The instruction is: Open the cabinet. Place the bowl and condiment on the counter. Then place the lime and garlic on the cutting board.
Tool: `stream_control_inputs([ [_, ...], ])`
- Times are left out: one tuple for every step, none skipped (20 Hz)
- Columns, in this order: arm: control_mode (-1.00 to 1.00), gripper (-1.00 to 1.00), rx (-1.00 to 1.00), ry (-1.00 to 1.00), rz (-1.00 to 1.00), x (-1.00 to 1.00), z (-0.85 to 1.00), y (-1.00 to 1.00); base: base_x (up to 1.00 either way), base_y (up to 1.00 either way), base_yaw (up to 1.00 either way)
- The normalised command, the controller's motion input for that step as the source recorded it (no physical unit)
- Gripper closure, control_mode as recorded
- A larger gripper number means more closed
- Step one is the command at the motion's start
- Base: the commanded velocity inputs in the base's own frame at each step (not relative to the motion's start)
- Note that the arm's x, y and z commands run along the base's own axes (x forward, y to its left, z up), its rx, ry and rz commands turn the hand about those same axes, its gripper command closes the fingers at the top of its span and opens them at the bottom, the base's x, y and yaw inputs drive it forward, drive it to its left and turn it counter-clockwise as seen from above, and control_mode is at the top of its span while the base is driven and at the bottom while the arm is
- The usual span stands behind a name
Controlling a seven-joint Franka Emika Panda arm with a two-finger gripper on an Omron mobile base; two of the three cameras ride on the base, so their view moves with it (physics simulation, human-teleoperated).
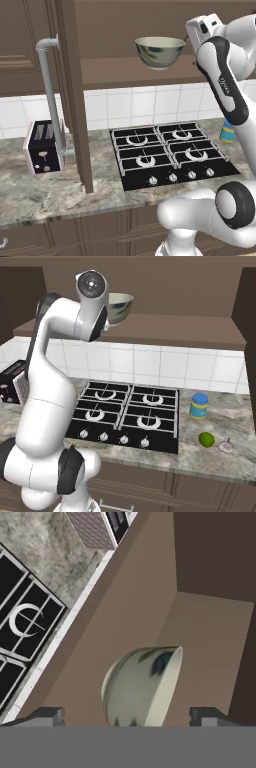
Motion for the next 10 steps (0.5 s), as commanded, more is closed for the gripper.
stream_control_inputs([
  [-1.0, -1.0, 0.0, 0.0, 0.0, 0.21, 0.0, 0.0, 0.0, 0.0, 0.0],
  [-1.0, -1.0, 0.0, 0.0, 0.0, 0.22, 0.0, 0.0, 0.0, 0.0, 0.0],
  [-1.0, -1.0, 0.0, 0.0, 0.0, 0.31, 0.0, 0.0, 0.0, 0.0, 0.0],
  [-1.0, -1.0, 0.0, 0.0, 0.0, 0.34, 0.0, 0.0, 0.0, 0.0, 0.0],
  [-1.0, -1.0, 0.0, 0.01, 0.0, 0.37, -0.01, 0.0, 0.0, 0.0, 0.0],
  [-1.0, -1.0, 0.0, 0.01, 0.0, 0.39, -0.03, 0.0, 0.0, 0.0, 0.0],
  [-1.0, -1.0, 0.0, 0.0, 0.0, 0.37, -0.01, 0.0, 0.0, 0.0, 0.0],
  [-1.0, -1.0, 0.0, 0.0, 0.0, 0.36, 0.0, 0.0, 0.0, 0.0, 0.0],
  [-1.0, -1.0, 0.0, 0.0, 0.0, 0.37, 0.0, 0.0, 0.0, 0.0, 0.0],
  [-1.0, -1.0, 0.0, 0.0, 0.0, 0.37, 0.0, 0.0, 0.0, 0.0, 0.0],
])
